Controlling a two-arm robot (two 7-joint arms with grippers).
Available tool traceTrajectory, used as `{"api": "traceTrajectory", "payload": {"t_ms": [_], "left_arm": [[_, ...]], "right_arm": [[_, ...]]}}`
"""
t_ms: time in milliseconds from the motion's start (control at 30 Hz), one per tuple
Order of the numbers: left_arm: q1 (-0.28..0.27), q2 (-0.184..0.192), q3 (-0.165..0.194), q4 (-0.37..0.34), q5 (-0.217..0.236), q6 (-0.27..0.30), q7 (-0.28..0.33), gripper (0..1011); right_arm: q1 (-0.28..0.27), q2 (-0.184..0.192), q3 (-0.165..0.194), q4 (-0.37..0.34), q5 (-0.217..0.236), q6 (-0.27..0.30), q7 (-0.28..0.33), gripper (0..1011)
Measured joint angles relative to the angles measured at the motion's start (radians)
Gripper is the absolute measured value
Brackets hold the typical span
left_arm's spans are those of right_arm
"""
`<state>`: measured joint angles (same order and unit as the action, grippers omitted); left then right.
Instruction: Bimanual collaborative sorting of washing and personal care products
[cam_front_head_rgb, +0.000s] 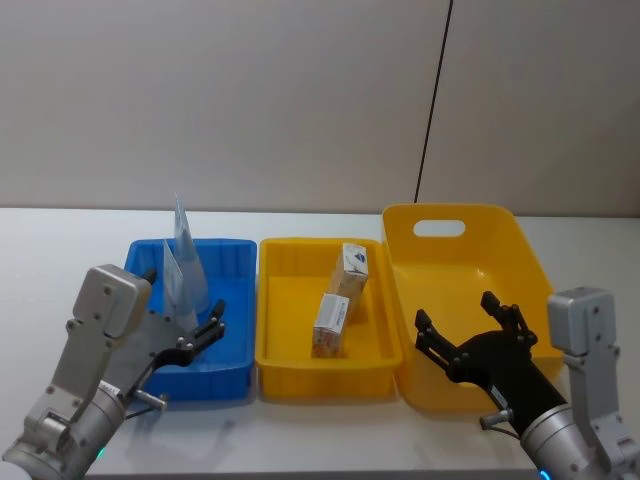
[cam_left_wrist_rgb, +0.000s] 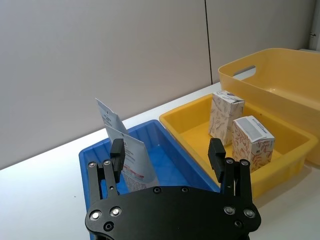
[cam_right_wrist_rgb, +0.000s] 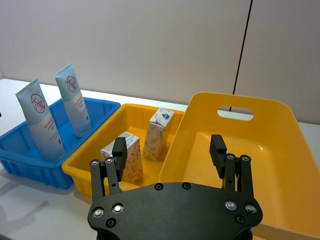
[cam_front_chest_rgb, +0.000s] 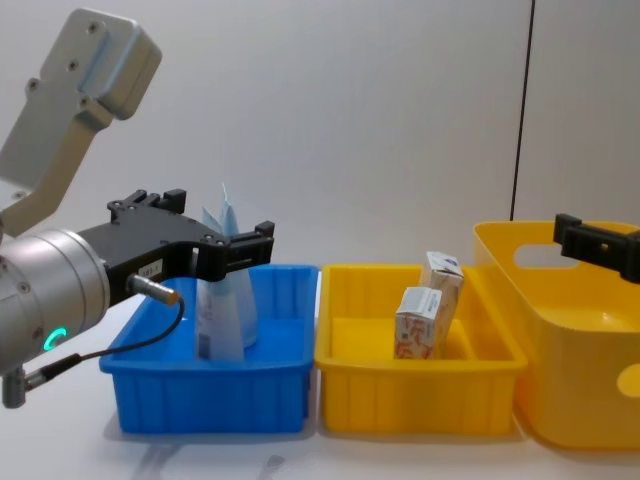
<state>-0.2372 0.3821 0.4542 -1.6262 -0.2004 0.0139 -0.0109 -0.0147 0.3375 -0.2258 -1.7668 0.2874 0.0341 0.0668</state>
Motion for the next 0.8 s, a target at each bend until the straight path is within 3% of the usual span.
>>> {"api": "traceTrajectory", "payload": {"t_ms": [800], "left_arm": [[0.0,0.0,0.0,0.0,0.0,0.0,0.0,1002]], "right_arm": [[0.0,0.0,0.0,0.0,0.0,0.0,0.0,1001]]}}
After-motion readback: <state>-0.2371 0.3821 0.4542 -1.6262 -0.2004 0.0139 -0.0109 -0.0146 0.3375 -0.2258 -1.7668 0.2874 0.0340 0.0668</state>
